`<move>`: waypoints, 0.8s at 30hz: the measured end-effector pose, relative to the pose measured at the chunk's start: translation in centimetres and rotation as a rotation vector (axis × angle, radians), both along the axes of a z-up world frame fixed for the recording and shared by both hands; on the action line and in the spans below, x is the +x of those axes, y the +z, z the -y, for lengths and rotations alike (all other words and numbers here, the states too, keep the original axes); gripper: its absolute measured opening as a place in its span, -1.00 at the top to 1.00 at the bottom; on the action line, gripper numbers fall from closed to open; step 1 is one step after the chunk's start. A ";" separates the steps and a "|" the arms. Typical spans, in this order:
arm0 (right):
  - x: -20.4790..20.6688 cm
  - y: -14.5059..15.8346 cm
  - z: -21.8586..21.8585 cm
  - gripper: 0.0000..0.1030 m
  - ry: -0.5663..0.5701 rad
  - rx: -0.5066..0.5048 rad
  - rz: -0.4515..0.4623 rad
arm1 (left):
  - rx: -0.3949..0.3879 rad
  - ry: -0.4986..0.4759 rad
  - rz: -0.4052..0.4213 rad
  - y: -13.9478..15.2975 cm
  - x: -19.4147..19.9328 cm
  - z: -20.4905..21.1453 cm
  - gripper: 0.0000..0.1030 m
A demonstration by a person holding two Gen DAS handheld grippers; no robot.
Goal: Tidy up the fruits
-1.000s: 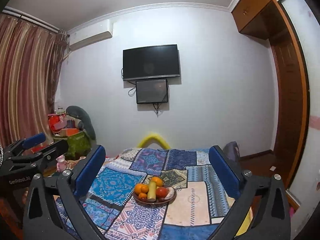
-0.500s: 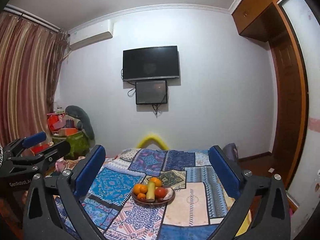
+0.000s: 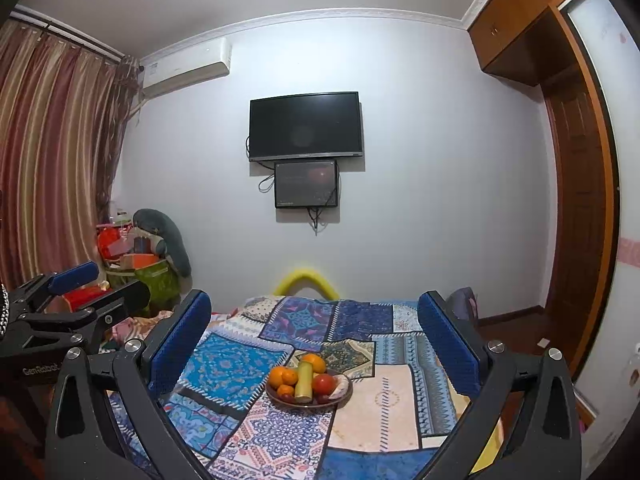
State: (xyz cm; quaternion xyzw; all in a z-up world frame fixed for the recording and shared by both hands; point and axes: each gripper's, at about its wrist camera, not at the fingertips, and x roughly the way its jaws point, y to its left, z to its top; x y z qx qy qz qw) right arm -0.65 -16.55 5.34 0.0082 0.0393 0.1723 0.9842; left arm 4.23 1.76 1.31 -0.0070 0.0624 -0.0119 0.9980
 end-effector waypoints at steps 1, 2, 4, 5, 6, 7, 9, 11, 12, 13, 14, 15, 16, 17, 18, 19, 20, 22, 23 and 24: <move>0.0 0.0 0.0 -1.00 0.001 0.000 0.000 | 0.002 -0.007 -0.002 0.0 0.0 0.0 -0.99; 0.0 0.0 0.0 -1.00 0.003 0.002 0.000 | 0.004 -0.012 -0.005 -0.1 0.1 0.1 -0.99; 0.0 0.0 0.0 -1.00 0.003 0.002 0.000 | 0.006 -0.013 -0.006 -0.1 0.1 0.1 -0.99; 0.0 0.0 0.0 -1.00 0.003 0.002 0.000 | 0.005 -0.016 -0.007 -0.2 0.1 0.0 -0.99; 0.0 0.0 0.0 -1.00 0.003 0.001 0.000 | 0.002 -0.023 -0.011 -0.2 0.2 0.0 -0.99; 0.0 0.0 0.0 -1.00 0.003 0.001 0.000 | -0.001 -0.028 -0.014 -0.2 0.2 0.0 -0.99; 0.0 0.0 0.0 -1.00 0.001 0.000 0.002 | -0.004 -0.033 -0.018 -0.2 0.2 0.0 -0.99; 0.1 0.0 0.1 -1.00 0.002 -0.001 0.001 | -0.004 -0.032 -0.020 -0.2 0.3 -0.1 -0.99; 0.1 0.0 0.1 -1.00 0.002 -0.001 0.001 | -0.005 -0.033 -0.019 -0.2 0.3 -0.1 -0.99; 0.1 0.0 0.1 -1.00 0.001 -0.002 0.001 | -0.007 -0.033 -0.020 -0.3 0.2 -0.2 -0.99; 0.2 0.0 0.1 -1.00 0.001 -0.003 0.001 | -0.008 -0.033 -0.021 -0.2 0.3 -0.2 -0.99; 0.2 0.0 0.1 -1.00 0.001 -0.004 -0.001 | -0.008 -0.036 -0.022 -0.2 0.3 -0.2 -0.99; 0.3 0.0 0.0 -1.00 0.001 -0.005 -0.002 | -0.006 -0.039 -0.022 -0.2 0.3 -0.1 -0.99; 0.4 -0.1 0.0 -1.00 0.000 -0.007 -0.003 | -0.005 -0.041 -0.021 -0.2 0.3 -0.1 -0.99; 0.4 0.0 0.0 -1.00 0.000 -0.009 -0.004 | -0.006 -0.040 -0.019 -0.2 0.3 -0.2 -0.99; 0.4 -0.1 0.0 -1.00 -0.001 -0.009 -0.004 | -0.006 -0.040 -0.018 -0.2 0.3 -0.2 -0.99; 0.4 -0.1 -0.1 -1.00 -0.002 -0.010 -0.003 | -0.007 -0.041 -0.018 -0.2 0.3 -0.2 -0.99; 0.4 -0.1 -0.1 -1.00 -0.001 -0.009 -0.004 | -0.014 -0.044 -0.019 -0.2 0.3 -0.3 -0.99; 0.4 0.0 -0.1 -1.00 -0.001 -0.008 -0.005 | -0.018 -0.044 -0.020 -0.2 0.3 -0.3 -0.99; 0.4 0.0 -0.1 -1.00 -0.001 -0.009 -0.004 | -0.020 -0.043 -0.020 -0.2 0.4 -0.3 -0.99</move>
